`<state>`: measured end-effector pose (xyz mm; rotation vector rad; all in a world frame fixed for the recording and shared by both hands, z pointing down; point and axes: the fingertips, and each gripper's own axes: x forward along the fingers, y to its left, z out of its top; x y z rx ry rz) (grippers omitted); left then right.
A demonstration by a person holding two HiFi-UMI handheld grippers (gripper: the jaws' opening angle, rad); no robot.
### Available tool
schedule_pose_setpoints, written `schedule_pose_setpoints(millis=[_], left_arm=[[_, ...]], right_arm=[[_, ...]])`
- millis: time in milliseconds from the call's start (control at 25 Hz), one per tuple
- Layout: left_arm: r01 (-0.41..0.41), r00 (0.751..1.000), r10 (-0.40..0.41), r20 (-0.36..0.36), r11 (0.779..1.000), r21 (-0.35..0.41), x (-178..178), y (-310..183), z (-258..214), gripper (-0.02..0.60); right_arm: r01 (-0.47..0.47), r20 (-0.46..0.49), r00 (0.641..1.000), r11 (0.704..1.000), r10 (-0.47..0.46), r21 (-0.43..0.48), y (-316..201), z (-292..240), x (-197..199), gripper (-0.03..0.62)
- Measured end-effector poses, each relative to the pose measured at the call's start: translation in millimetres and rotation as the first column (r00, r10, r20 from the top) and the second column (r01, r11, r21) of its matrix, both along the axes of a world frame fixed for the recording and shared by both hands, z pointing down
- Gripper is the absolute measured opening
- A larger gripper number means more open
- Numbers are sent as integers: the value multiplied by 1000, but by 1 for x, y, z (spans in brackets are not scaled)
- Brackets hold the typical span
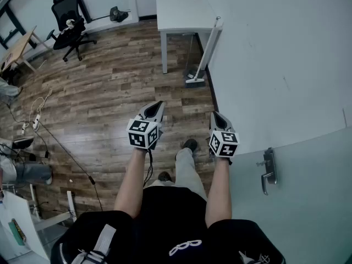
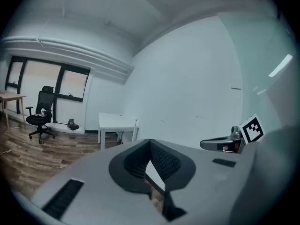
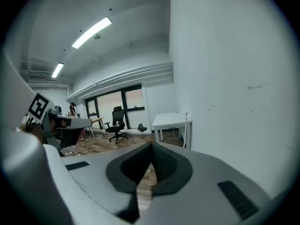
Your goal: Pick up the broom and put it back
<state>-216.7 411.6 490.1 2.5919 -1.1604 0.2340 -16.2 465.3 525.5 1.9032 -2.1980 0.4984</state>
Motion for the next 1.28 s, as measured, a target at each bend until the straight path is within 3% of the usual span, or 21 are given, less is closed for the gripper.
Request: schedule_pose_setpoints(millis=[520,800,1280], left_arm=[[11,1000,-12,12,1000,11,-7,7,-2,11],[13,1000,-14,23,1000,15,-5,-31,-3,11],[-18,1000,18,26,1000,16,32,-125,1,11]], right_arm=[[-29,25,999,999,28,17,4,0,0,25],[-34,25,999,999,33,4,-31,4,8,25],[-47,22,999,999,47,-8,-119,5,41,25]])
